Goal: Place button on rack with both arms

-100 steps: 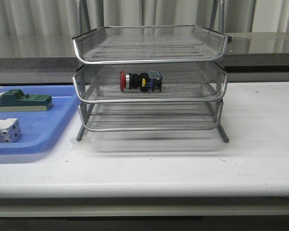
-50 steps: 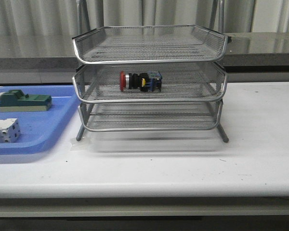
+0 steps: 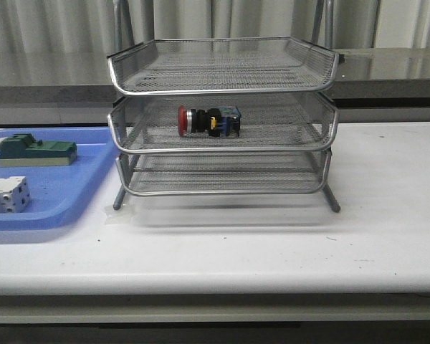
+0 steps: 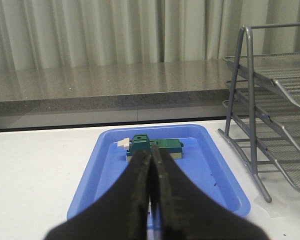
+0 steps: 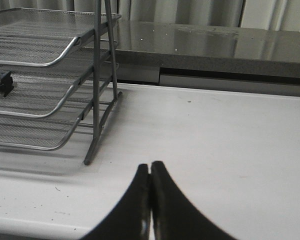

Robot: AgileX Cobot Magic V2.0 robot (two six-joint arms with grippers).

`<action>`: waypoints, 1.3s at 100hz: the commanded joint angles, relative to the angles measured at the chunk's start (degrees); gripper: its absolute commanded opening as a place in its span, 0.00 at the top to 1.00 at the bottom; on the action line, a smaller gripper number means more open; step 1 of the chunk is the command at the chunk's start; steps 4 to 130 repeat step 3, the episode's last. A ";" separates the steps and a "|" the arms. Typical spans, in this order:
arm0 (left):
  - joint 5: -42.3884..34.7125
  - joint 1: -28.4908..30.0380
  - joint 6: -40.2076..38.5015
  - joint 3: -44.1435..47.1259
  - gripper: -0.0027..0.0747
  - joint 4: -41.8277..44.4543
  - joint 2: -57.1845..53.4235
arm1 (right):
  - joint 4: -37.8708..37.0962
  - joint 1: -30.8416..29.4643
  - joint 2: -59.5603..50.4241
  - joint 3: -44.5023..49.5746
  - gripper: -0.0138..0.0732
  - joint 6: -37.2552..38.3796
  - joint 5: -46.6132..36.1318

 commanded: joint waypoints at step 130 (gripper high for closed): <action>-4.64 -0.32 -0.63 1.87 0.99 -0.55 -1.78 | 0.12 -0.04 -0.98 0.03 0.91 0.12 -4.70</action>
